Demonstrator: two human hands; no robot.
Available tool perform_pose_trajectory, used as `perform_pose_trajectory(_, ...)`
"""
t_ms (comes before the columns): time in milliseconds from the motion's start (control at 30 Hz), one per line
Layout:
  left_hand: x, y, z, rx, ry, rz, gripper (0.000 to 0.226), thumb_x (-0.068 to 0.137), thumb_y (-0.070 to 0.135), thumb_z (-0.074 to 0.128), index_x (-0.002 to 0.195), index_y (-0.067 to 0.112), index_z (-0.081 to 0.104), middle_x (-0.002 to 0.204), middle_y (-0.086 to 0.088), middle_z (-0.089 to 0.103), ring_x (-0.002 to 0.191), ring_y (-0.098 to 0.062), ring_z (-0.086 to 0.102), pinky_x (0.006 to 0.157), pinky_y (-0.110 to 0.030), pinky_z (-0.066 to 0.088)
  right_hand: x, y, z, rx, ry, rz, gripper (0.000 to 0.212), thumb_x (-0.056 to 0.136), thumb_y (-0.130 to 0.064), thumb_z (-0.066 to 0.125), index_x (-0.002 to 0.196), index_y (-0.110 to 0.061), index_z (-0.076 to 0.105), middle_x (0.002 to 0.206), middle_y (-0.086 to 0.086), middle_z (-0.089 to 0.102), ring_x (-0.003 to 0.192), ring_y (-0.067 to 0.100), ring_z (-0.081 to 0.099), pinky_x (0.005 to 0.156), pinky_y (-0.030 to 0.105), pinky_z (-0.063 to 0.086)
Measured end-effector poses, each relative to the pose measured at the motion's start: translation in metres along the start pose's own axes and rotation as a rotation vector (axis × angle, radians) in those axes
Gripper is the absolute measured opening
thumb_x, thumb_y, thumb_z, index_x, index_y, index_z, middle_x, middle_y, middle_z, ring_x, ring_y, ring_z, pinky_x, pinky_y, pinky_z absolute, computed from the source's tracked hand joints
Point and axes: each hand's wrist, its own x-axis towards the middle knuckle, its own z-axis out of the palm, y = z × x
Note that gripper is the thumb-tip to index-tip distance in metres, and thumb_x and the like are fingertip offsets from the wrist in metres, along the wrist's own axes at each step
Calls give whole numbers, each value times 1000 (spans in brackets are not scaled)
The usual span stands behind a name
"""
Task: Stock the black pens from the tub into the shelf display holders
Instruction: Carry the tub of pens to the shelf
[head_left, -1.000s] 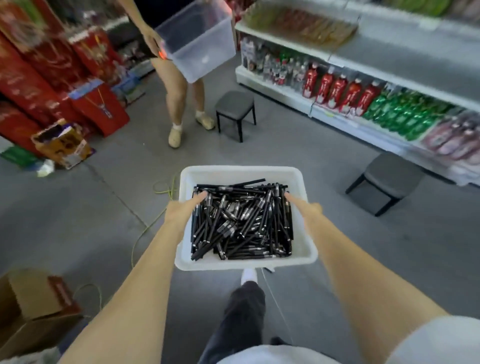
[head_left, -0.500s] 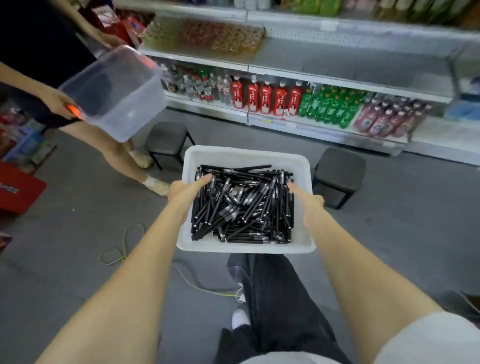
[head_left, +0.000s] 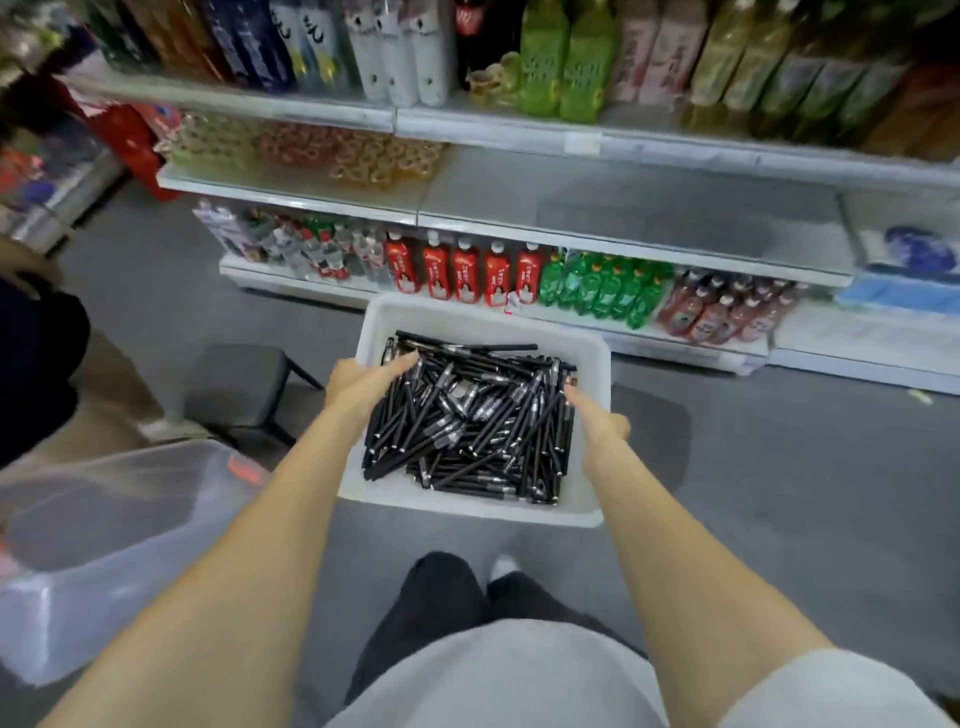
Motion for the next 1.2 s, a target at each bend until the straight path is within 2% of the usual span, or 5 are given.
perform_pose_trajectory(500, 227, 203, 135, 147, -203, 58, 105, 70, 53, 76, 144, 1, 25, 148, -16, 35, 134, -34, 35, 107, -44, 31, 178, -195, 79, 290, 277, 122, 86, 71, -62, 69, 125, 2, 49, 127, 20, 54, 117, 39, 48, 98, 49, 41)
perform_pose_trajectory(667, 287, 256, 174, 161, -226, 17, 96, 68, 52, 77, 135, -5, 39, 135, -17, 49, 124, -35, 45, 101, -41, 37, 222, -267, 92, 180, 253, 36, 81, 70, -67, 66, 120, -5, 53, 111, 6, 58, 112, 36, 54, 98, 45, 44)
perform_pose_trajectory(867, 319, 291, 216, 134, -321, -26, 104, 62, 54, 79, 134, -6, 37, 137, -21, 47, 126, -36, 45, 107, -44, 35, 261, -327, 83, 21, 367, 67, 96, 60, -69, 72, 128, -6, 47, 132, 17, 51, 121, 38, 46, 105, 50, 36)
perform_pose_trajectory(1000, 330, 291, 234, 127, -396, -71, 134, 43, 63, 80, 144, -3, 23, 147, -20, 36, 134, -36, 35, 111, -49, 28, 284, -347, 76, -37, 393, 54, 88, 59, -65, 74, 122, -7, 53, 127, 17, 54, 119, 39, 47, 105, 51, 36)
perform_pose_trajectory(1200, 348, 279, 260, 64, -274, -130, 96, 73, 42, 78, 139, -8, 29, 144, -20, 39, 132, -35, 37, 109, -44, 29, 324, -371, 70, -51, 198, 93, 85, 73, -36, 79, 135, 3, 37, 138, 21, 45, 126, 38, 42, 107, 44, 34)
